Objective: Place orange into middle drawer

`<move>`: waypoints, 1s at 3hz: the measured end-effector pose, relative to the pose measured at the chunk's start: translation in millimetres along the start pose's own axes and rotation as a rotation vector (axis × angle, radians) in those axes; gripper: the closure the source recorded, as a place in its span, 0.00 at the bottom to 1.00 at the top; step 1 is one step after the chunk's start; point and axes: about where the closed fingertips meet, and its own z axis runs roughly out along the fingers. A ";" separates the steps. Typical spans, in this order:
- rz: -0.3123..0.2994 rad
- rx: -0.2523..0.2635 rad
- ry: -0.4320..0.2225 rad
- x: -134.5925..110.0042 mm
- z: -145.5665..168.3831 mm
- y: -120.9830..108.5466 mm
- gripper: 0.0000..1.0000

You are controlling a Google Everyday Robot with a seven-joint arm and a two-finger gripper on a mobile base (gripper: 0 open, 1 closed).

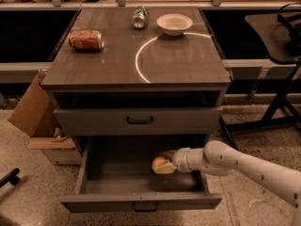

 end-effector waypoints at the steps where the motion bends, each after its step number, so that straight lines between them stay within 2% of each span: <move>1: 0.016 -0.008 -0.002 12.1 11.5 -6.5 0.36; 2: 0.013 0.014 -0.002 14.4 6.6 -9.5 0.13; 3: 0.008 0.035 -0.015 9.2 -8.6 -6.6 0.00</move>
Offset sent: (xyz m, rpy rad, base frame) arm 0.0058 -0.0185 -0.0143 -0.0183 -0.0155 -0.0460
